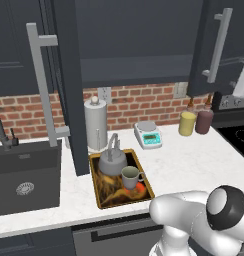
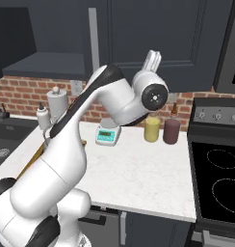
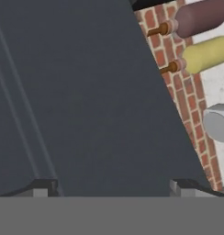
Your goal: Pick the kettle from the counter and place it on the tray. Then pick the mug from the cabinet and place it on the tray. Then close the cabinet doors.
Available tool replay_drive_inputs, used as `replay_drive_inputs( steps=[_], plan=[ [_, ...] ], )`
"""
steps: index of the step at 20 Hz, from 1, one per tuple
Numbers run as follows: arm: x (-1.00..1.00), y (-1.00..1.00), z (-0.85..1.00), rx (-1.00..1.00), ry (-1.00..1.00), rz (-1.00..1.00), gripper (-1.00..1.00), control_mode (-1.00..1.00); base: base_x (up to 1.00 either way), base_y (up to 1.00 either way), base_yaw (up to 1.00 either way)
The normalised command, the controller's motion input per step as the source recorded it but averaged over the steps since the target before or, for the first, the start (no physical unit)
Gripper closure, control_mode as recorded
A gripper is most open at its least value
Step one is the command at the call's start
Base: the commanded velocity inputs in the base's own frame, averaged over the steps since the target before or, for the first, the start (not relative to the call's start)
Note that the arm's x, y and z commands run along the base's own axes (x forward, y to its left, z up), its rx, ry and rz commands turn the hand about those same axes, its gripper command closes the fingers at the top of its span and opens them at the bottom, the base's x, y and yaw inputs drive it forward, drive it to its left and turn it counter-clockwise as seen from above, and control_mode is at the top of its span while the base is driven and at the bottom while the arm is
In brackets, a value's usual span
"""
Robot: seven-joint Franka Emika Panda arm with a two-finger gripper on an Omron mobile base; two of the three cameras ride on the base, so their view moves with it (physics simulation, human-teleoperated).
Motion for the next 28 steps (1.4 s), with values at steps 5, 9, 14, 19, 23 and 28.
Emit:
replay_drive_inputs(
  steps=[5,9,14,19,23,28],
  plan=[
    [0.46,0.72,0.00,0.00,-0.06,-0.05,-1.00,-1.00,0.00,0.00,0.00],
    [0.67,0.68,0.00,-0.03,0.10,-0.04,-1.00,-1.00,0.00,0.00,0.00],
    [0.89,0.41,0.00,0.00,0.12,-0.01,-1.00,-1.00,0.00,0.00,0.00],
    [0.89,0.17,0.00,0.00,0.07,0.00,-1.00,-1.00,0.00,0.00,0.00],
    [0.67,0.14,-0.07,0.00,-0.02,-0.01,-1.00,-1.00,0.00,0.00,0.00],
    [0.51,0.16,-0.33,0.00,-0.08,-0.06,-1.00,-1.00,0.00,0.00,0.00]
  ],
)
